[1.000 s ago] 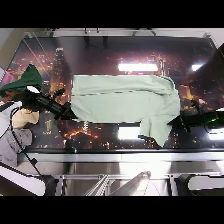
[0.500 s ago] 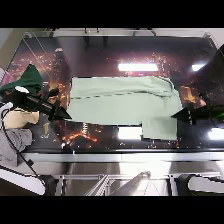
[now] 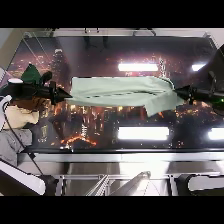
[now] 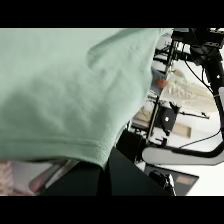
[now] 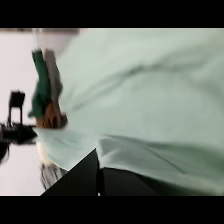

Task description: Fold the shirts.

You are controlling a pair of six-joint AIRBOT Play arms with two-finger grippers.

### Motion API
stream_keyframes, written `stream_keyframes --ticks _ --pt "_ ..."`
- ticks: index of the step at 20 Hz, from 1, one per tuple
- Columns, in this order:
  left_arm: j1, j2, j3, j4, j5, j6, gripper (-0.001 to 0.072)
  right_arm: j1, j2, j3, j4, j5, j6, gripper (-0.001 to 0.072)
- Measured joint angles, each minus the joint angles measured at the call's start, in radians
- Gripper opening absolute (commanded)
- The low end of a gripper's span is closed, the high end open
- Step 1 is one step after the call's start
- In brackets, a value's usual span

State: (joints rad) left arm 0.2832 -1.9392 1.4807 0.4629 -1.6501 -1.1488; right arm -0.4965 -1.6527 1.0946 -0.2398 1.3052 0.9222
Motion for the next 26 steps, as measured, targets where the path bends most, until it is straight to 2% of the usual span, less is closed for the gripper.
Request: stream_keyframes --ticks 6,11,12,13,14,15,16,17,18,19,20,21,22,23,26 --pt "-0.01 -0.204 0.269 -0.008 0.088 -0.129 0.001 0.048 -0.241 0.215 0.142 -0.121 -0.011 0.0028" --pt "-0.056 -0.354 0.449 0.001 0.101 -0.166 0.0016 0.104 -0.364 0.317 0.142 -0.194 -0.051 0.0027" --pt "-0.059 -0.37 0.482 0.02 0.098 -0.169 0.0123 0.107 -0.372 0.333 0.115 -0.203 -0.056 0.0036" --pt "-0.059 -0.379 0.509 0.044 0.097 -0.176 0.0324 0.109 -0.375 0.349 0.082 -0.205 -0.056 0.0232" --pt "-0.056 -0.381 0.531 0.071 0.092 -0.182 0.0418 0.11 -0.376 0.367 0.046 -0.203 -0.057 0.0332" --pt "-0.052 -0.38 0.544 0.089 0.087 -0.187 0.0616 0.11 -0.377 0.389 0.002 -0.187 -0.058 0.0332" --pt "-0.045 -0.372 0.55 0.102 0.08 -0.2 0.0695 0.108 -0.375 0.414 -0.042 -0.159 -0.056 0.0332" --pt "-0.034 -0.358 0.553 0.117 0.078 -0.203 0.0693 0.106 -0.371 0.443 -0.086 -0.13 -0.05 0.0372" --pt "-0.019 -0.342 0.553 0.129 0.077 -0.206 0.0692 0.101 -0.364 0.476 -0.132 -0.098 -0.029 0.0536" --pt "-0.004 -0.325 0.554 0.136 0.076 -0.209 0.069 0.094 -0.356 0.514 -0.19 -0.075 -0.006 0.0662" --pt "0.011 -0.3 0.554 0.135 0.075 -0.213 0.0619 0.086 -0.349 0.553 -0.26 -0.061 0.027 0.0699" --pt "0.023 -0.274 0.555 0.131 0.07 -0.213 0.0438 0.079 -0.345 0.586 -0.326 -0.05 0.065 0.0698" --pt "0.032 -0.246 0.555 0.131 0.067 -0.213 0.0119 0.072 -0.342 0.614 -0.389 -0.046 0.105 0.0698" --pt "0.036 -0.222 0.555 0.131 0.063 -0.213 0.0001 0.066 -0.343 0.632 -0.438 -0.042 0.137 0.0699" --pt "0.021 -0.153 0.555 0.133 0.059 -0.193 0.0018 0.06 -0.377 0.664 -0.501 -0.014 0.203 0.0698"
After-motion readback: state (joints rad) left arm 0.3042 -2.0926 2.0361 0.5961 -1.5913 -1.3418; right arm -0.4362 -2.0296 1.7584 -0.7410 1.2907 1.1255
